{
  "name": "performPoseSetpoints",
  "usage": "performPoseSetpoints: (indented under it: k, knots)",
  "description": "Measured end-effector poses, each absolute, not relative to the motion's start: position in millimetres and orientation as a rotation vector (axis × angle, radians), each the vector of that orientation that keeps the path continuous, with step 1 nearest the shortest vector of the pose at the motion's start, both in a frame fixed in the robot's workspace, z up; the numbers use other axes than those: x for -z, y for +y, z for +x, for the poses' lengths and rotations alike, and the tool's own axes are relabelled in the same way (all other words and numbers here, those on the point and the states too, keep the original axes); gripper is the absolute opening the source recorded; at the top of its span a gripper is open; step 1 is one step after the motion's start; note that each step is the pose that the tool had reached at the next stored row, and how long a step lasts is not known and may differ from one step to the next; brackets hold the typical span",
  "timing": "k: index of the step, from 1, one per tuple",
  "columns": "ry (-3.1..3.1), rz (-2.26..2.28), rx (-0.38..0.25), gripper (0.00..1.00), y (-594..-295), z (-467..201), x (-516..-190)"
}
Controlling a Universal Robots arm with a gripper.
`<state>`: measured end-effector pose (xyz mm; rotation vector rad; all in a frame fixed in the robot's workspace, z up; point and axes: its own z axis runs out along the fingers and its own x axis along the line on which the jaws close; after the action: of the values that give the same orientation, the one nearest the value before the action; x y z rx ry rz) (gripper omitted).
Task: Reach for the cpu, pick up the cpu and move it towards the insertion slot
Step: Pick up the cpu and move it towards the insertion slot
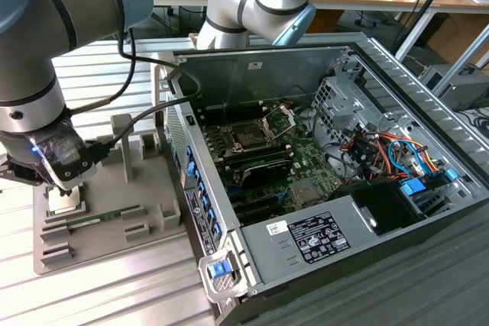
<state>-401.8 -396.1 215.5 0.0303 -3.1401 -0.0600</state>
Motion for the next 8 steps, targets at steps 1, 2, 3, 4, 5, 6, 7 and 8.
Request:
performPoseSetpoints:
  k: [1, 2, 3, 4, 5, 6, 7, 8]
  knots:
    - [-3.14, 0.03, 0.06, 0.11, -396.3, -401.9, -215.1]
    - [-3.14, 0.03, 0.06, 0.11, -396.4, -402.1, -214.8]
    - [-3.14, 0.03, 0.06, 0.11, -396.5, -402.3, -214.4]
    - [-3.14, 0.03, 0.06, 0.11, -396.6, -402.5, -214.0]
    - [-3.14, 0.03, 0.06, 0.11, -396.7, -402.7, -213.7]
    - [-3.14, 0.031, 0.06, 0.11, -396.8, -402.8, -213.4]
    - [-3.14, 0.031, 0.06, 0.11, -396.8, -403.0, -213.0]
    - [-3.14, 0.03, 0.06, 0.11, -396.8, -403.1, -212.8]
